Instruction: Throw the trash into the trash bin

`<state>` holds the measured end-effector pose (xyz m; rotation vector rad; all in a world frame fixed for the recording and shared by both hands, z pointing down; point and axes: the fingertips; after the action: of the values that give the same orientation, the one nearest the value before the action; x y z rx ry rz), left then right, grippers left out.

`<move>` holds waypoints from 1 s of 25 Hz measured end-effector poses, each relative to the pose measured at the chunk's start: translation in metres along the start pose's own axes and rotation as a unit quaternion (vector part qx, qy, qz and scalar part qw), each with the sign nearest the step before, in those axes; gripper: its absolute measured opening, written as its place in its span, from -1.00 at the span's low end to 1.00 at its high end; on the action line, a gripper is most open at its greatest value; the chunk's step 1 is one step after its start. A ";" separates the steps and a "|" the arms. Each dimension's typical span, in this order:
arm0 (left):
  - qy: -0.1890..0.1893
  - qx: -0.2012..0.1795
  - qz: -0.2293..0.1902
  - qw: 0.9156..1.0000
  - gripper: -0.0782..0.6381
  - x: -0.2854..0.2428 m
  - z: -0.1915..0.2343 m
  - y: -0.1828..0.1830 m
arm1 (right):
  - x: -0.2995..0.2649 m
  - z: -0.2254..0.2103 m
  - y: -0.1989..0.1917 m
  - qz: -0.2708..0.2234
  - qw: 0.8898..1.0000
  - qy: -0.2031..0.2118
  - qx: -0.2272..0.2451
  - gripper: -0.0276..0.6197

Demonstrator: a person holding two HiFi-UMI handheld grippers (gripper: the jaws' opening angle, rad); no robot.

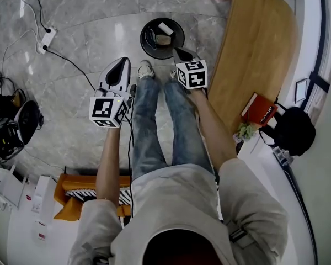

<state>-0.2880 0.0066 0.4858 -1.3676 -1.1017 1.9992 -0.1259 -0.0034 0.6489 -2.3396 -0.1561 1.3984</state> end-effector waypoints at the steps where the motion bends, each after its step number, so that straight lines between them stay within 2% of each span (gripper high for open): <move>1: 0.000 -0.001 -0.001 1.000 -0.73 -0.001 -0.003 0.003 | 0.008 0.002 0.004 -0.009 1.000 0.005 -0.001 -0.82; 9: -0.009 -0.016 -0.014 1.000 -0.73 -0.008 -0.030 0.042 | 0.084 0.009 0.035 -0.077 0.997 0.014 0.011 -0.82; 14: -0.006 -0.041 -0.028 0.999 -0.73 -0.007 -0.041 0.076 | 0.134 0.006 0.062 -0.118 0.993 0.009 0.016 -0.82; 20: -0.025 -0.060 -0.058 0.996 -0.73 0.012 -0.058 0.135 | 0.206 0.014 0.111 -0.180 0.982 -0.011 0.047 -0.82; 25: -0.032 -0.068 -0.074 0.994 -0.73 0.031 -0.068 0.177 | 0.264 0.030 0.148 -0.231 0.972 -0.014 0.048 -0.82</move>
<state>-0.2276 -0.0460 0.3113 -1.2546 -1.3498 1.9033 -0.0384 -0.0506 0.3615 -2.0301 -0.5869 1.1739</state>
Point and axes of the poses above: the fingertips, and each gripper's own axes: x backward along the fingers, z to its left, y out of its top, and after that the axes turned 11 degrees about -x, right-handed
